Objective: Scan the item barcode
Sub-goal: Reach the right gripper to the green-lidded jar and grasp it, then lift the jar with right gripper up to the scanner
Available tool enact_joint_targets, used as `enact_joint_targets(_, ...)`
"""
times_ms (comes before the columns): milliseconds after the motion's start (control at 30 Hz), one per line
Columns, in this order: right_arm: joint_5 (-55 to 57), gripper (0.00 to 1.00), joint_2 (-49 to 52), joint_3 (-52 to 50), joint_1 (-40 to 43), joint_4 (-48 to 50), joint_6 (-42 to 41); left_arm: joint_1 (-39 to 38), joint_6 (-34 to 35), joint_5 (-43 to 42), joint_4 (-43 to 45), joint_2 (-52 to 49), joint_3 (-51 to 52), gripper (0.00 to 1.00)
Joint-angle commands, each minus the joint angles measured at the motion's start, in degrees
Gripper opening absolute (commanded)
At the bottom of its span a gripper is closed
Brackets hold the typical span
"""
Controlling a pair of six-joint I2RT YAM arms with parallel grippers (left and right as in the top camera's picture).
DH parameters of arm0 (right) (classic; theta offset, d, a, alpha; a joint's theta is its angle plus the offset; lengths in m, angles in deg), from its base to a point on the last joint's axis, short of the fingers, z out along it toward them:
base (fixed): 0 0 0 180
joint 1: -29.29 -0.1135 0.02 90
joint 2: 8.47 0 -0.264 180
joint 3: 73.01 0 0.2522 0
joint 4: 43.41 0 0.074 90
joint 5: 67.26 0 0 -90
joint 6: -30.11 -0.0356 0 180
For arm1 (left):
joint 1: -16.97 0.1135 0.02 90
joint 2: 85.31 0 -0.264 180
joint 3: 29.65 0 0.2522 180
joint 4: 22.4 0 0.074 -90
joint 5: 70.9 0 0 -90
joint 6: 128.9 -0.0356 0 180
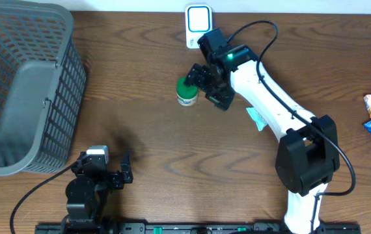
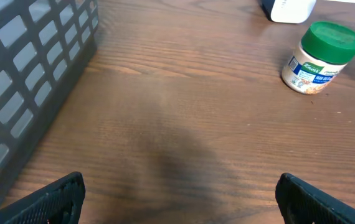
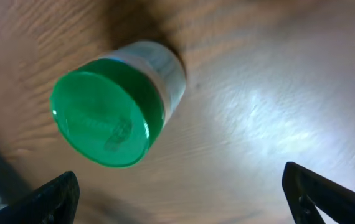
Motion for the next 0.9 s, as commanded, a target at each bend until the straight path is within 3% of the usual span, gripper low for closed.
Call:
enact_joint_targets(0, -3.82, 0.99, -0.31, 0.42, -0.66, 1.27, -16.92, 0.28, -1.01, 0.59, 0.04, 0.09, 0.85, 0.98)
enact_joint_targets(167, -5.4, 0.99, -0.31, 0.42, -1.22, 3.89, -31.08, 0.28, -1.01, 0.61, 0.04, 0.09, 0.85, 0.98)
enact_joint_targets(400, -3.89, 0.99, 0.07, 0.42, -3.39, 9.16, -40.17, 0.28, -1.01, 0.61, 0.04, 0.09, 0.85, 0.98)
enact_joint_targets(867, -4.31, 0.99, 7.21, 0.42, -3.82, 10.36, -42.99, 0.28, -1.01, 0.61, 0.04, 0.09, 0.85, 0.98)
